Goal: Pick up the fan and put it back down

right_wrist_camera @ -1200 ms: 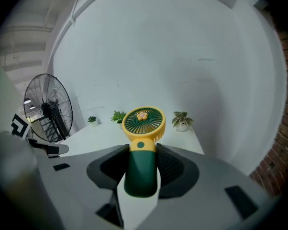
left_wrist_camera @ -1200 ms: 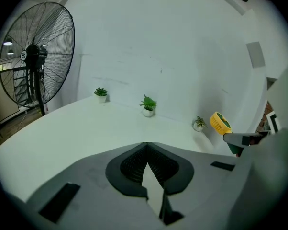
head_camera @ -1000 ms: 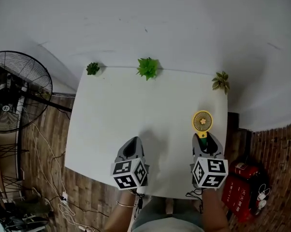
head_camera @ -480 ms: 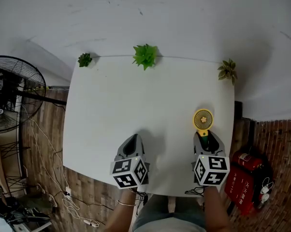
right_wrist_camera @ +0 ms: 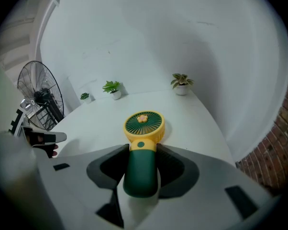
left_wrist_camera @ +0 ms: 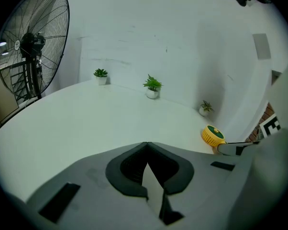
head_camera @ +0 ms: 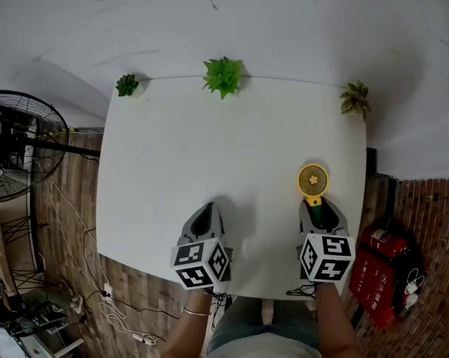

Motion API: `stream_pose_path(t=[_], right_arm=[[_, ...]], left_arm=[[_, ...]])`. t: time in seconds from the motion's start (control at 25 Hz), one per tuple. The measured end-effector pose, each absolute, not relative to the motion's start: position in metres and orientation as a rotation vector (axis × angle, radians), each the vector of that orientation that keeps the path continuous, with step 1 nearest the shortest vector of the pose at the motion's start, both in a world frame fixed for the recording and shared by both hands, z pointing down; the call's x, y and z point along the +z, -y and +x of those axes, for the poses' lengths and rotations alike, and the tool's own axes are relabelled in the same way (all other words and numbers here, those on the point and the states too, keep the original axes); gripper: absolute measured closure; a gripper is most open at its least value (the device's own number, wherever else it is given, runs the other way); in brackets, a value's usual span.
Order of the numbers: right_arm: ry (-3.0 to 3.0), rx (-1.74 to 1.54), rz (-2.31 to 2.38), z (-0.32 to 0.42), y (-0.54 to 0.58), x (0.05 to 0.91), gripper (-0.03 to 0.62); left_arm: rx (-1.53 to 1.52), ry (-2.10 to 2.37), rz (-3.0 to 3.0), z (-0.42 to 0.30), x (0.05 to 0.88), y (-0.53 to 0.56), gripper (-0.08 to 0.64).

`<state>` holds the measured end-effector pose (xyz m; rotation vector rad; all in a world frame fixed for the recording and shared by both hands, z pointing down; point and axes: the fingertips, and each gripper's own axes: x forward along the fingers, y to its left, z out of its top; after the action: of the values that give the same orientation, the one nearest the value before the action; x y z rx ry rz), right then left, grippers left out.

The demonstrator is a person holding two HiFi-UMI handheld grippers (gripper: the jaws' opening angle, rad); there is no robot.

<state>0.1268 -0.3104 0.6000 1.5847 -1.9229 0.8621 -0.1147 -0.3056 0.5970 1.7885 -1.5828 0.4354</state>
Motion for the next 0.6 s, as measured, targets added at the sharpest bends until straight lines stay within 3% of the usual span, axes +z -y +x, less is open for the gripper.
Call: stream_pose_path(t=[0.6], right_arm=[[1.883, 0.884, 1.592, 0.123, 0.305, 0.612, 0.410]], left_arm=[[0.445, 1.574, 1.806, -0.115, 0.595, 0.298, 0.554]])
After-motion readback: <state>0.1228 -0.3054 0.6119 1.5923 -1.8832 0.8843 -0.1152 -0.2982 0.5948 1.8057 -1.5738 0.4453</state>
